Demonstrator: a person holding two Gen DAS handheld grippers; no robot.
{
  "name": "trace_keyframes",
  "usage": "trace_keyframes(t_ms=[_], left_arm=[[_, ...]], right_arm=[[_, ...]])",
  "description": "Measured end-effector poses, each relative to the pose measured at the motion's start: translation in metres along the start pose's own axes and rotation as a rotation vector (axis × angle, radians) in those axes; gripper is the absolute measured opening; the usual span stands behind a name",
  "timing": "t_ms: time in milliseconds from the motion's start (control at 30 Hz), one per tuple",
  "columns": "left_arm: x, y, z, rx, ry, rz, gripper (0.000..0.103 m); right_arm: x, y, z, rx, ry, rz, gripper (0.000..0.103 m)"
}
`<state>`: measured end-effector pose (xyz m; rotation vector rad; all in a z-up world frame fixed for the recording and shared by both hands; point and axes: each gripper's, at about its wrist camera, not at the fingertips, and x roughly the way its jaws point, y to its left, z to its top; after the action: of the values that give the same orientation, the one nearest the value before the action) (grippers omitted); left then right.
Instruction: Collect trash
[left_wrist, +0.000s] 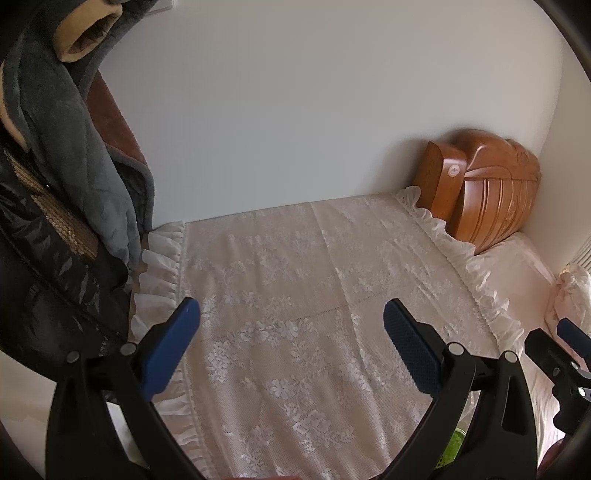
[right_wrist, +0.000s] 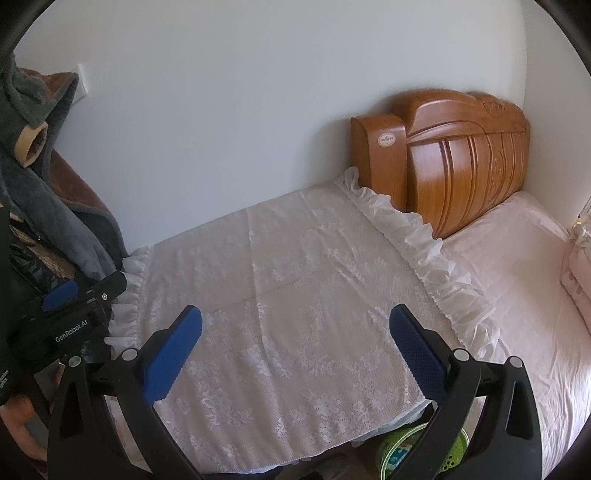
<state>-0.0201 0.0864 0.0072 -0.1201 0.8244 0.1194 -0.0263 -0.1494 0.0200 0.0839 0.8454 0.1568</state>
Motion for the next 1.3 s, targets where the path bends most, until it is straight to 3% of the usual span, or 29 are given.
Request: trace_keyframes(t_ms=[1300], left_arm=[[0.0058, 0.0022, -0.0031, 0.006, 0.01, 0.003, 0.095]], right_arm=[[0.0062, -0.0011, -0.0065, 0.002, 0.026, -0.002, 0.101]])
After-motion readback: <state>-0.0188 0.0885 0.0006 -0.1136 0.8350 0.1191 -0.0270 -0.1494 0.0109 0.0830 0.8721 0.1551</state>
